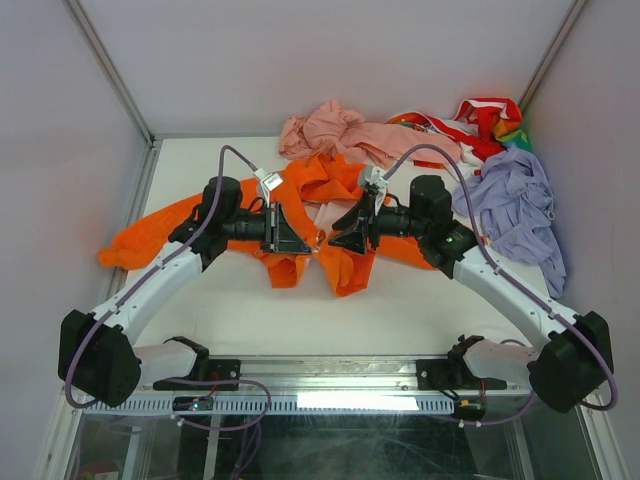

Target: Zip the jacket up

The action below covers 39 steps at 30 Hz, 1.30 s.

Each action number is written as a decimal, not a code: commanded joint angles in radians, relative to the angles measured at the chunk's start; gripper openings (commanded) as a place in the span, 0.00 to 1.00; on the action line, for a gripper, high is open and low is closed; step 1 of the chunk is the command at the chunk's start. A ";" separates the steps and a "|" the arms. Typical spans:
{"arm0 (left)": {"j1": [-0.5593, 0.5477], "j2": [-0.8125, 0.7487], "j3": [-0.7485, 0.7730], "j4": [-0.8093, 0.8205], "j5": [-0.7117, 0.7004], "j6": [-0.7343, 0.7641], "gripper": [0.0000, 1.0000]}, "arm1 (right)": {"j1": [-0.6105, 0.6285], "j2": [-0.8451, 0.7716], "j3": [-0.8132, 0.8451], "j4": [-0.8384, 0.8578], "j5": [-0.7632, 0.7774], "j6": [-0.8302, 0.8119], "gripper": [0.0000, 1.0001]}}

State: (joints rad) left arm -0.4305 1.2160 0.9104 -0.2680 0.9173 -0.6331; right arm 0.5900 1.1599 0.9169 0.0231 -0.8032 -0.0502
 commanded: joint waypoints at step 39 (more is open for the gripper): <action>0.001 -0.058 -0.017 0.059 0.042 0.018 0.00 | -0.037 0.266 0.104 0.241 -0.381 0.087 0.19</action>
State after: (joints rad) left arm -0.4301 1.1828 0.8997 -0.2619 0.9195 -0.6235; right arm 0.5594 1.4342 0.9592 0.2386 -1.1458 0.0551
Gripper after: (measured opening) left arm 0.022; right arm 0.253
